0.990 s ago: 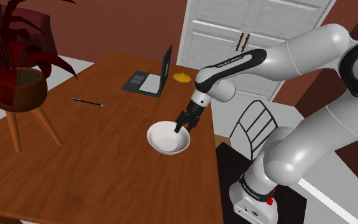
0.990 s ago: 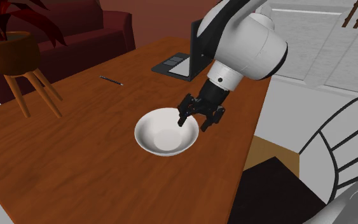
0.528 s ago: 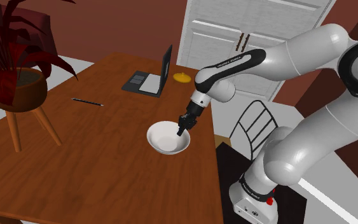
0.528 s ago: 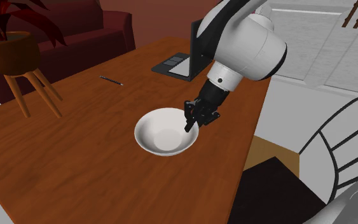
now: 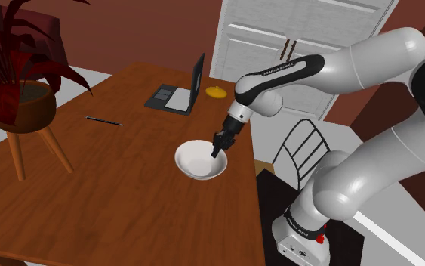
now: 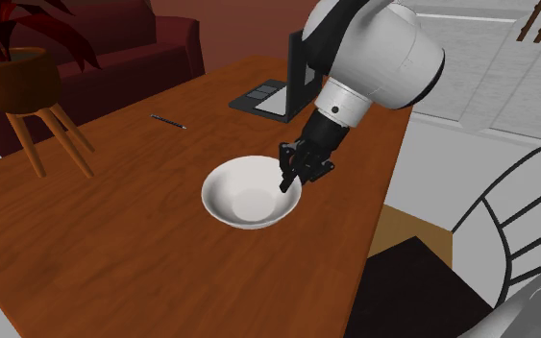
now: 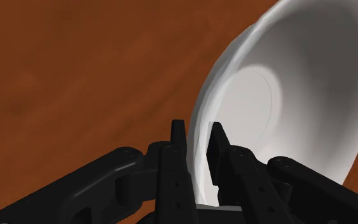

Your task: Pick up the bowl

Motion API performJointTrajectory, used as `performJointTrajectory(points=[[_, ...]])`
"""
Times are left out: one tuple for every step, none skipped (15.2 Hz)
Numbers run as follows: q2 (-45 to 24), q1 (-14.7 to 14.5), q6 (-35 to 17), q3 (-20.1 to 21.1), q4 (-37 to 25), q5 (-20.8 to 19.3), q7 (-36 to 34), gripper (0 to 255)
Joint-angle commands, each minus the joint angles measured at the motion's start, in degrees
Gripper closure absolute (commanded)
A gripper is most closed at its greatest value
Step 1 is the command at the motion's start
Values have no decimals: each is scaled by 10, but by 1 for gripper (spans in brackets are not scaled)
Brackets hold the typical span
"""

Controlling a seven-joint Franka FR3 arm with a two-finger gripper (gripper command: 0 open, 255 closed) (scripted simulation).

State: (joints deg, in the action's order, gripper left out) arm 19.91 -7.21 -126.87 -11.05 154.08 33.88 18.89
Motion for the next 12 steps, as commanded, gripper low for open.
performJointTrajectory(points=[[13, 3, 14, 2, -4, -9, -12, 255], [19, 5, 21, 3, -7, -13, -18, 255], [25, 6, 29, 3, -10, -18, -24, 255], [30, 8, 36, 4, -14, -21, -30, 255], [36, 9, 44, 5, -17, -25, -36, 255], [41, 11, 51, 6, -20, -29, -41, 255], [46, 12, 59, 6, -24, -32, -47, 255], [51, 13, 66, 7, -28, -36, -52, 255], [56, 14, 74, 7, -32, -39, -57, 255], [60, 16, 81, 8, -36, -42, -62, 255], [61, 16, 82, 8, -37, -42, -63, 255], [61, 16, 82, 8, -36, -42, -63, 255]])
